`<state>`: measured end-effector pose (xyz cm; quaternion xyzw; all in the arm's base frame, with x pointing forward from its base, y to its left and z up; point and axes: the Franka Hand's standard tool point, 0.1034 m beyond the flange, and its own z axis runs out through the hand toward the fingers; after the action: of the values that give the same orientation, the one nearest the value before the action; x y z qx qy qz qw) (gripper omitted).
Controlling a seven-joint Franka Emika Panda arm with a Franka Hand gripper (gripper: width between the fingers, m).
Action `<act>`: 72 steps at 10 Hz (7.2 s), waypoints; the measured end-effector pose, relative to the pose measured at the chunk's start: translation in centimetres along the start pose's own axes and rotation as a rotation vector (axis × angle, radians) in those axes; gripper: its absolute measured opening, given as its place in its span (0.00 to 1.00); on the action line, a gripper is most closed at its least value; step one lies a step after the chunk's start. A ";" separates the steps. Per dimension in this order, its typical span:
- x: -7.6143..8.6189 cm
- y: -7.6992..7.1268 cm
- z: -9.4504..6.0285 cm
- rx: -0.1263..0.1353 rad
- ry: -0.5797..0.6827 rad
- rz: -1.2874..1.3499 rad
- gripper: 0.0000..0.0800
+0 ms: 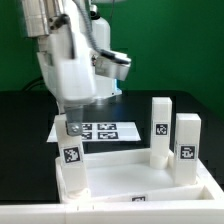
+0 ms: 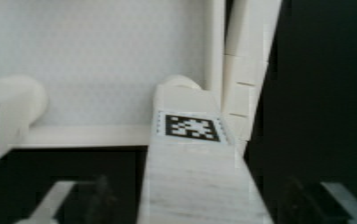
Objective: Assemble desk
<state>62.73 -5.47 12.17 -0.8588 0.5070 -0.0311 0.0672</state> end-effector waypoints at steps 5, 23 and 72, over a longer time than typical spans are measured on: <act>0.0 0.4 0.2 -0.004 0.000 -0.466 0.81; -0.8 -0.6 0.6 -0.042 -0.010 -0.084 0.50; -0.1 -0.8 0.2 -0.023 0.047 -0.189 0.64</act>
Offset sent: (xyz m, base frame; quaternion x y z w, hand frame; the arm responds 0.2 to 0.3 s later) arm 0.0000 0.0000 0.0000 0.0000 0.0000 -0.1296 0.9916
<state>63.35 -4.96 12.07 -0.9026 0.4253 -0.0518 0.0420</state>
